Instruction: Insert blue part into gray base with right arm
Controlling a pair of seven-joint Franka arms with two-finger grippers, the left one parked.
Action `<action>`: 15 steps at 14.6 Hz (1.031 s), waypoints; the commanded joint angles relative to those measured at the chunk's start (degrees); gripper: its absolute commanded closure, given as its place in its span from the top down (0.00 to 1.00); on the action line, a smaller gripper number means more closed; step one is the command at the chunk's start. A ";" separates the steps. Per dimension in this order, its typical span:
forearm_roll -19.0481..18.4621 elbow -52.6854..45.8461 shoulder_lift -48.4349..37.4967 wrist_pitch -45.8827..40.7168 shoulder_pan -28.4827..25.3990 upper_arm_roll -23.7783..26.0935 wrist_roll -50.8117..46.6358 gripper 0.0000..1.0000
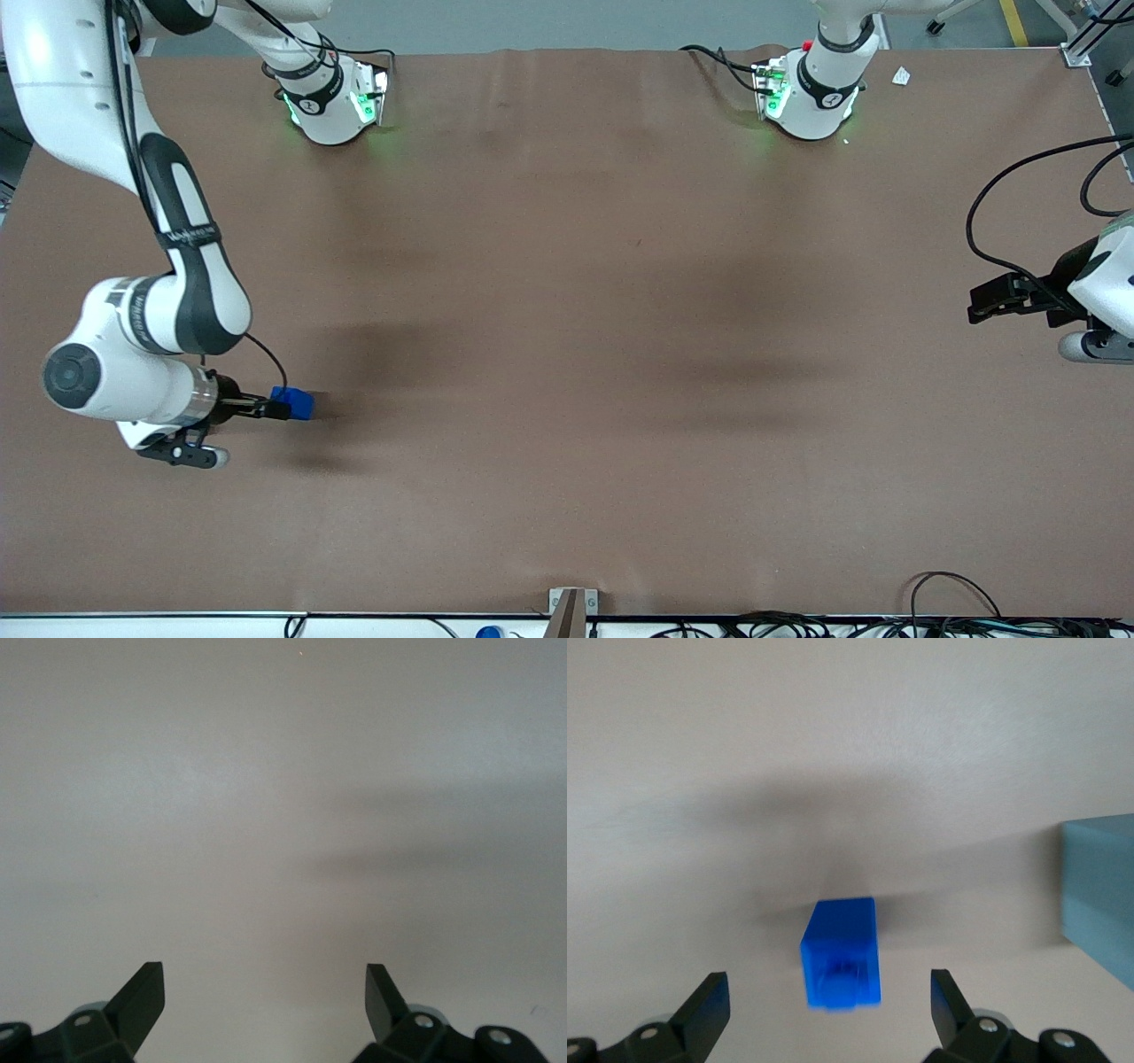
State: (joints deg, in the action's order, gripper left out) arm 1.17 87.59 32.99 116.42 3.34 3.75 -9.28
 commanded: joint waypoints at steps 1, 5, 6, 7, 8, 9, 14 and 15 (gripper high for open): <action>1.03 -3.90 -5.03 -8.11 0.26 0.20 -0.12 1.00; 0.51 -9.54 -11.08 -14.37 0.44 -0.15 -0.03 1.00; 0.42 -9.55 -13.62 -15.16 0.44 -0.24 -0.03 1.00; 0.50 -9.55 -16.26 -17.17 0.44 -0.15 -0.03 1.00; 0.50 -9.55 -18.38 -19.02 0.44 -0.15 -0.21 1.00; 0.50 -9.55 -20.40 -19.99 0.44 -0.15 -0.04 1.00; -0.02 -12.60 -22.53 -26.59 1.14 -0.33 -0.03 1.00; -0.11 -12.80 -22.53 -26.77 1.49 -0.41 0.05 1.00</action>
State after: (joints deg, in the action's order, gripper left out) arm 1.13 75.45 10.65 90.73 3.66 3.12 -9.28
